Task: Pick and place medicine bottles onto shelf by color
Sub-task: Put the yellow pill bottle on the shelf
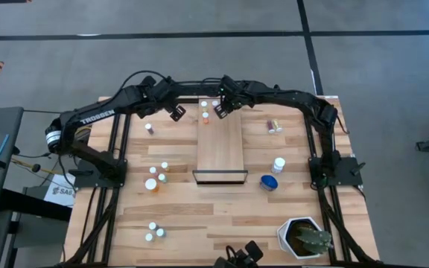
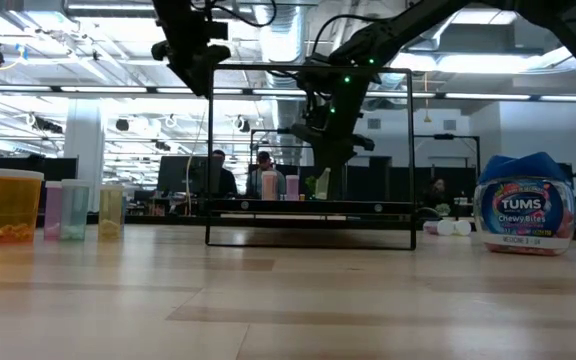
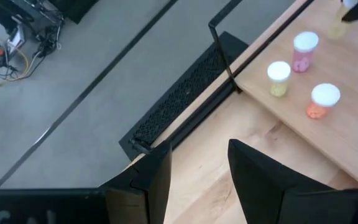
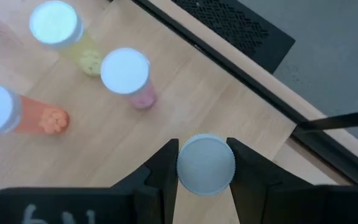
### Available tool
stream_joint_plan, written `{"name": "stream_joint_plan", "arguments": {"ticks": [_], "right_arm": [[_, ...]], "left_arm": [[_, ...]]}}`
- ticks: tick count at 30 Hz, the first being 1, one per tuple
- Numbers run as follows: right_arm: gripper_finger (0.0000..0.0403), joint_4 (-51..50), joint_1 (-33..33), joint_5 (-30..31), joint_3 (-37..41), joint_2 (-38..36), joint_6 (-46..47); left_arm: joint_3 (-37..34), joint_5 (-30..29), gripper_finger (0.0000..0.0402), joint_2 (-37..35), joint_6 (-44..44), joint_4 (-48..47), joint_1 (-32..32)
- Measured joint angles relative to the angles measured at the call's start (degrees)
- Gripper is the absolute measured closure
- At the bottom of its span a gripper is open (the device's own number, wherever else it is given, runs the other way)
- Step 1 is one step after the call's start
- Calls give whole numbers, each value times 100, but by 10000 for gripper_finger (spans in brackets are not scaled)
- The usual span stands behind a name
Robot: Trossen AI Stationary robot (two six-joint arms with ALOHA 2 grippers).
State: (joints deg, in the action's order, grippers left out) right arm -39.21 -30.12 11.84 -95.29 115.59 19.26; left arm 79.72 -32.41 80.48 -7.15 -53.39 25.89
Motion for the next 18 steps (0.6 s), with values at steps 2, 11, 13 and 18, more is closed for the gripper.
{"name": "stream_joint_plan", "arguments": {"ticks": [2,11,13,18], "right_arm": [[267,42,12,-1,0,0,18],[267,39,20,1,0,0,75],[267,63,29,0,0,0,77],[267,-19,38,1,0,0,-171]], "left_arm": [[0,1,253,-53,2,1,0],[1,1,253,-85,31,7,-4],[2,1,253,-85,33,9,-7],[0,1,253,-85,65,-26,-7]]}}
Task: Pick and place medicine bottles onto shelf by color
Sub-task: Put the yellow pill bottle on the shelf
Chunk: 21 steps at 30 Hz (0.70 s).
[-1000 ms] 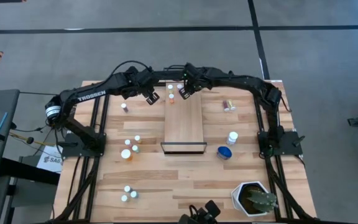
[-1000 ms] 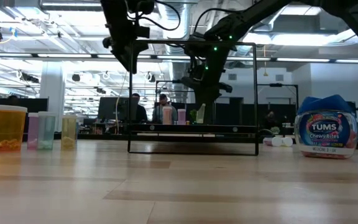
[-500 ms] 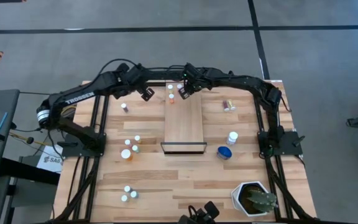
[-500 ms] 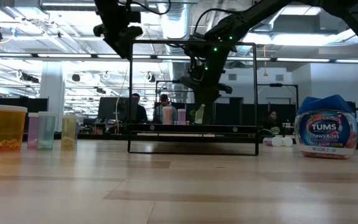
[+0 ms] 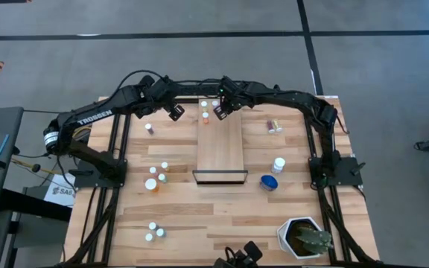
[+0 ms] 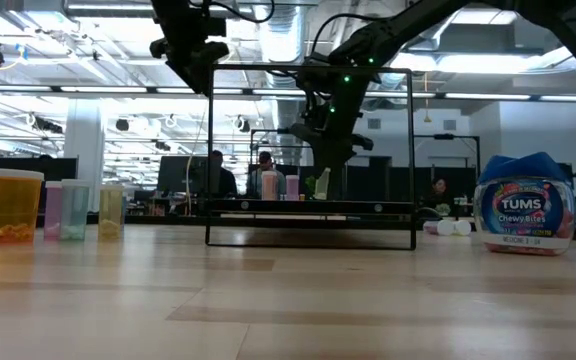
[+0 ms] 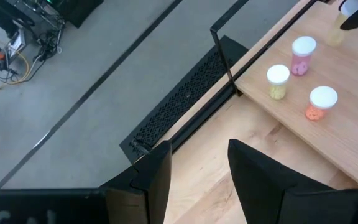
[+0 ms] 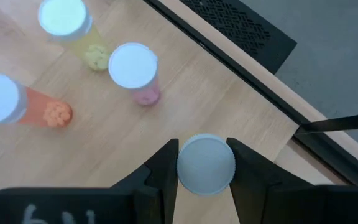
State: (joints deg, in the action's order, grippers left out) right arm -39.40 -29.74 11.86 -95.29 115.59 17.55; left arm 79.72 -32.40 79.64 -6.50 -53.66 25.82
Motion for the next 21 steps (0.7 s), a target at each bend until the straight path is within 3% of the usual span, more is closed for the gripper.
{"name": "stream_joint_plan", "arguments": {"ticks": [21], "right_arm": [[267,372,-84,7,321,0,-263]], "left_arm": [[2,-107,253,7,-83,-194,-2]]}}
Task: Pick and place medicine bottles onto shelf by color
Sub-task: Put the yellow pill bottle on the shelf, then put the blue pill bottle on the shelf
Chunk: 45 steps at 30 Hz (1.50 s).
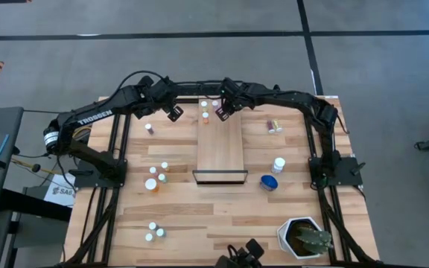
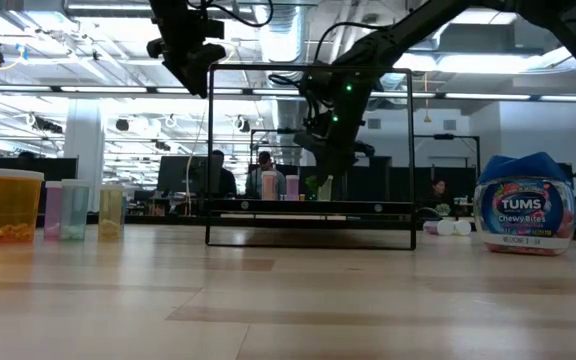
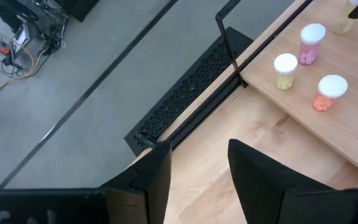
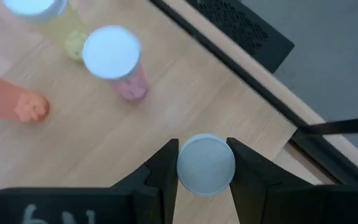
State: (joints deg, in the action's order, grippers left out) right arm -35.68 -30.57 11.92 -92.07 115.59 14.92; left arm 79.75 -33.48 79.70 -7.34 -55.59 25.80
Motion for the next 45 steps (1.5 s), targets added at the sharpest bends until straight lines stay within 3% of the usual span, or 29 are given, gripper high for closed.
{"name": "stream_joint_plan", "arguments": {"ticks": [6,18,27,40,45], "right_arm": [[258,276,-14,0,0,0,-30],[199,321,-108,-2,0,0,-43],[188,225,-141,-76,0,-95,-59],[190,-1362,-99,-138,4,-910,-150],[190,-2358,57,299,398,-1147,-111]], "left_arm": [[0,-22,253,0,-46,-2,0],[0,-22,253,0,-46,-4,0],[0,-22,253,0,-46,-4,0],[0,-19,253,0,-89,-28,0],[0,-19,253,2,-89,-37,0]]}}
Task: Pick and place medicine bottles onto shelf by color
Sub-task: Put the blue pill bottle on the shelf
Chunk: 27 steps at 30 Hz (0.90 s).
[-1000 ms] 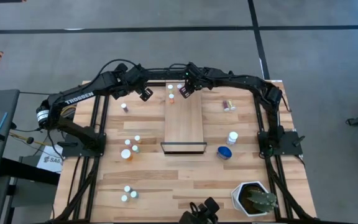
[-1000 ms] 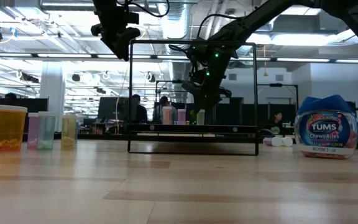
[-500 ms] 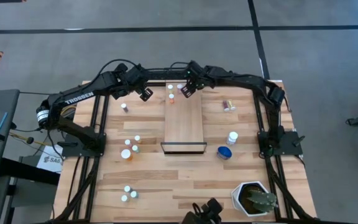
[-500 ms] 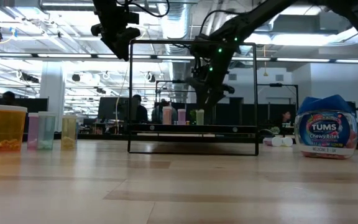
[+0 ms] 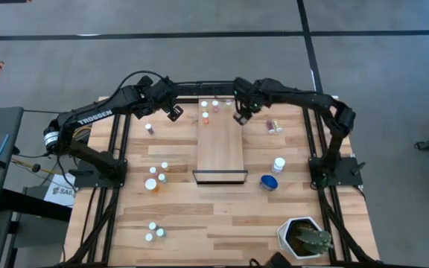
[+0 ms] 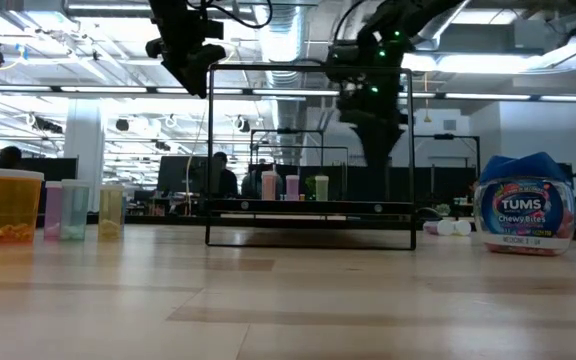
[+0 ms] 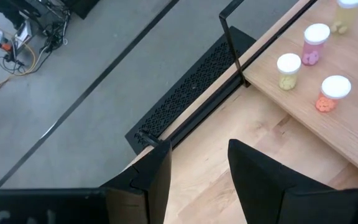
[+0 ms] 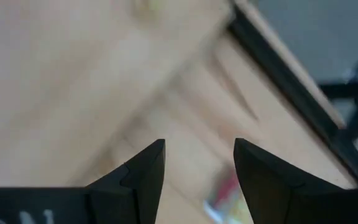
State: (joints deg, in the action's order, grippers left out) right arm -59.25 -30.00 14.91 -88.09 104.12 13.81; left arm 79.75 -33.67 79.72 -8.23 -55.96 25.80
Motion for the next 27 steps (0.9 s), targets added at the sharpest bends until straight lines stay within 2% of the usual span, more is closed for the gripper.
{"name": "stream_joint_plan", "arguments": {"ticks": [4,10,17,27], "right_arm": [[192,-377,72,159,798,-195,618],[198,-128,59,156,1913,-453,1677],[211,455,19,152,2342,-533,1984],[234,952,-460,95,2926,-452,2314]], "left_arm": [[0,2,253,0,4,0,-1],[0,2,253,0,9,6,0],[0,2,253,0,9,42,0],[0,2,253,0,24,39,0]]}}
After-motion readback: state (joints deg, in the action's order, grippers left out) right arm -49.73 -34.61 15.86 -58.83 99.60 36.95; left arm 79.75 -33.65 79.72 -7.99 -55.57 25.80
